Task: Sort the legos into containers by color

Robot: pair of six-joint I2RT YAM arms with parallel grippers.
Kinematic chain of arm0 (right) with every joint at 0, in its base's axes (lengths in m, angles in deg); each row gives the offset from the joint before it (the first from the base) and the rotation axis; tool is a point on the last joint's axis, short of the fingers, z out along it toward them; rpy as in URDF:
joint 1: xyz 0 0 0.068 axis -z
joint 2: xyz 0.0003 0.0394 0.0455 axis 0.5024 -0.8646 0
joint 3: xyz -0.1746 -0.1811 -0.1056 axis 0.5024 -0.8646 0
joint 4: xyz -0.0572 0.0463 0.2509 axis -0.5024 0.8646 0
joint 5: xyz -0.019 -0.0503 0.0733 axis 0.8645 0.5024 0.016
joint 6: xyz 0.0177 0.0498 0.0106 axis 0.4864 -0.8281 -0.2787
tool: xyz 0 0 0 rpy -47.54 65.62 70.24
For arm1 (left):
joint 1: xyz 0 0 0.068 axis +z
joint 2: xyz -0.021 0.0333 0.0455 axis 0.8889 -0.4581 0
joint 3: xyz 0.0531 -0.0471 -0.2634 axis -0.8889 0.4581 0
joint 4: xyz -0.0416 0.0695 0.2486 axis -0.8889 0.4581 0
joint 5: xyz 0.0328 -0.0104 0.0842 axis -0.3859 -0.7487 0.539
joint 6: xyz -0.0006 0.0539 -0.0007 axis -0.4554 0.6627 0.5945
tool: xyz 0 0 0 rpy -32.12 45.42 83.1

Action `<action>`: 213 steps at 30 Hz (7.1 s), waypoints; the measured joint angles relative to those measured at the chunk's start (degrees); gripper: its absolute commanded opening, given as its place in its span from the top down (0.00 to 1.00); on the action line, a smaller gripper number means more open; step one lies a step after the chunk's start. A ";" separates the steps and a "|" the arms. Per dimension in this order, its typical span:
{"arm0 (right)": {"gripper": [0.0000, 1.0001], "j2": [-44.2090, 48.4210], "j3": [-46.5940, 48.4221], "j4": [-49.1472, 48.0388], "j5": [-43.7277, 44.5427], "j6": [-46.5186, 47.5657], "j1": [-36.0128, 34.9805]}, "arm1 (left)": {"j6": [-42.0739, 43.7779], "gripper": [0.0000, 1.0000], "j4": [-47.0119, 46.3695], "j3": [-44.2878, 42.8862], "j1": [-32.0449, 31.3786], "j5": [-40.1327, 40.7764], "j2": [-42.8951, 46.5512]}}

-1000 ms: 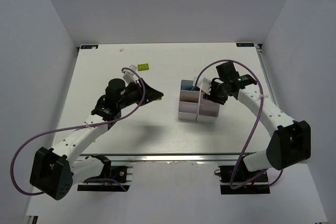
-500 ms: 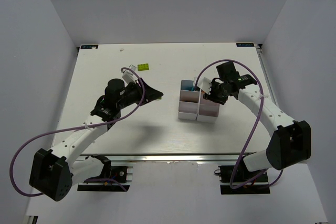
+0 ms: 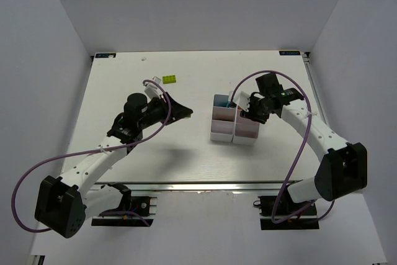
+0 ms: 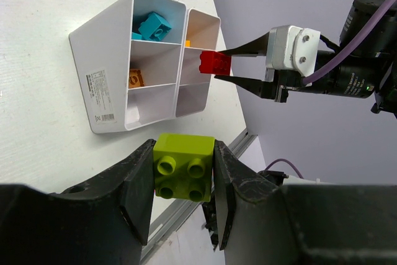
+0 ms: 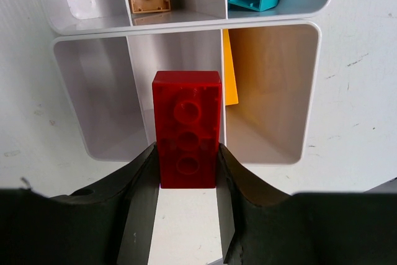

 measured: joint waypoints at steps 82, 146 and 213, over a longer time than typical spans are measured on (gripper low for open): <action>0.11 4.24 6.80 -15.39 -20.57 -31.71 12.31 | -25.77 0.84 17.16 -20.00 -14.71 13.62 -19.69; 0.11 10.12 -0.02 -19.23 -23.63 -37.16 13.88 | -32.26 0.65 20.98 -26.29 -19.54 18.10 -32.87; 0.11 11.67 -2.69 -14.82 -26.82 -32.83 13.92 | -31.26 0.56 24.09 -29.00 -20.35 21.11 -35.80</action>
